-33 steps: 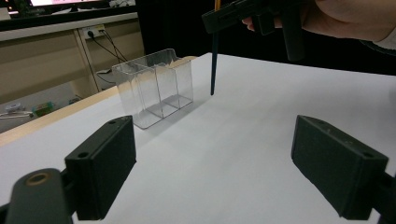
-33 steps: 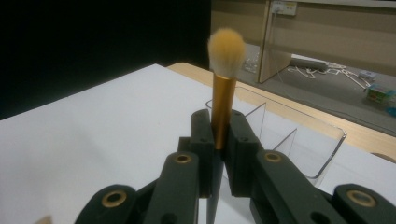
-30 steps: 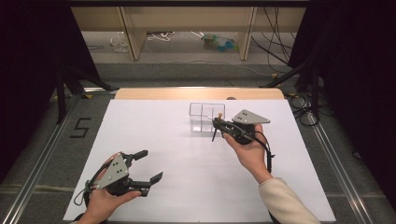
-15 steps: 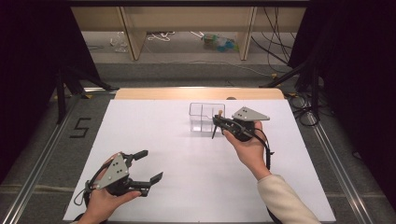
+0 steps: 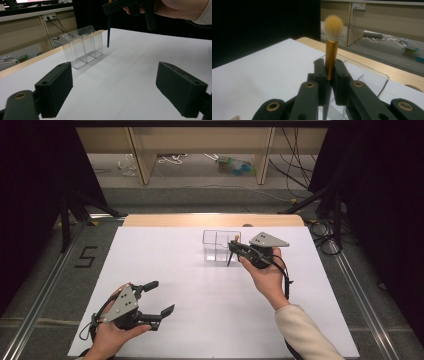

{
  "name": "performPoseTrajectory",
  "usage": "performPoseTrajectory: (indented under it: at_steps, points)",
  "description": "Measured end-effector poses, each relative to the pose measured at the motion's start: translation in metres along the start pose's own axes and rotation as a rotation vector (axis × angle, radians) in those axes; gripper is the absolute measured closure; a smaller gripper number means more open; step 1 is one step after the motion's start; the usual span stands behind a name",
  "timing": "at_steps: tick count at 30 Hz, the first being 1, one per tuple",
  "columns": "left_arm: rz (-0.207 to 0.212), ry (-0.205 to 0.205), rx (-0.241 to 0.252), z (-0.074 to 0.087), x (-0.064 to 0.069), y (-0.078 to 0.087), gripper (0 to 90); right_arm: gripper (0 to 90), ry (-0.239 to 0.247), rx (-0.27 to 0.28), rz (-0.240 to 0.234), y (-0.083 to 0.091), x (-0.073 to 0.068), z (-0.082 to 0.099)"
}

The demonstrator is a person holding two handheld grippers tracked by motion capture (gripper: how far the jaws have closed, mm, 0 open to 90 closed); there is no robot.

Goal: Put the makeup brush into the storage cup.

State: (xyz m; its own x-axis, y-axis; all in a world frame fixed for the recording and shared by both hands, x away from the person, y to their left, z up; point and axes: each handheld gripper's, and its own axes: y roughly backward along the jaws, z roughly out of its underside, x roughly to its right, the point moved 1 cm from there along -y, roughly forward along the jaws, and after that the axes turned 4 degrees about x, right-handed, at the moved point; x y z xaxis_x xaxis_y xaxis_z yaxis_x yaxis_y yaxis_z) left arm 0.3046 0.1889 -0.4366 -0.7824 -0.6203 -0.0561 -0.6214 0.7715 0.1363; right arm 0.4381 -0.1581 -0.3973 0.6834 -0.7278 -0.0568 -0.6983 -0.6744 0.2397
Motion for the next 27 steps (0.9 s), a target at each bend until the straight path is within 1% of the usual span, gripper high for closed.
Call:
performPoseTrajectory:
  at_steps: [1,2,3,6,7,10,11,14,15,16,17,23,24,25,27]
  points:
    - [0.000,0.000,0.001,0.0000,-0.0001,-0.0001,13.8,83.9,0.000,0.001,0.001,-0.0002,0.0001,-0.0002]
    - [0.000,0.000,0.000,0.0001,-0.0001,-0.0001,13.8,83.9,0.020,0.015,0.008,-0.0011,0.0017,-0.0007]
    - [0.000,0.001,0.001,0.0001,-0.0001,-0.0001,13.9,83.9,0.022,0.017,0.009,-0.0015,0.0020,-0.0009]
    - [0.000,0.000,0.001,0.0001,-0.0001,0.0000,13.8,83.9,0.019,0.021,0.009,-0.0023,0.0026,-0.0014]
    - [0.001,0.001,0.000,0.0002,-0.0001,0.0000,13.8,83.9,0.018,0.013,0.006,-0.0017,0.0029,-0.0017]
    - [0.000,0.000,0.001,0.0001,-0.0001,-0.0002,13.9,83.9,0.019,0.021,0.013,-0.0024,0.0034,-0.0022]
    - [0.000,0.001,0.001,0.0002,0.0000,-0.0002,13.9,83.9,0.011,0.018,0.011,-0.0025,0.0031,-0.0025]
    - [0.001,0.000,0.000,0.0002,0.0000,-0.0004,13.9,83.9,0.017,0.016,0.016,-0.0028,0.0037,-0.0032]
    - [0.003,-0.009,-0.001,0.0000,-0.0004,-0.0003,13.9,83.9,0.000,0.005,0.011,-0.0027,0.0027,-0.0031]
    - [0.003,-0.005,-0.001,0.0001,-0.0002,-0.0003,13.9,83.9,-0.003,0.002,0.010,-0.0027,0.0026,-0.0032]
    - [0.000,0.002,0.000,0.0003,0.0002,-0.0004,13.9,83.9,0.019,0.019,0.018,-0.0035,0.0040,-0.0034]
    - [0.001,0.001,0.000,0.0003,0.0000,-0.0004,13.9,83.9,0.015,0.016,0.015,-0.0043,0.0043,-0.0038]
    - [0.001,0.000,0.000,0.0003,-0.0001,-0.0004,13.9,83.9,0.021,0.022,0.021,-0.0046,0.0048,-0.0039]
    - [0.001,0.000,0.000,0.0003,0.0000,-0.0004,13.9,83.9,0.000,0.010,0.016,-0.0044,0.0035,-0.0039]
    - [0.001,0.000,-0.001,0.0003,0.0000,-0.0004,13.9,83.9,-0.001,0.011,0.017,-0.0047,0.0036,-0.0042]
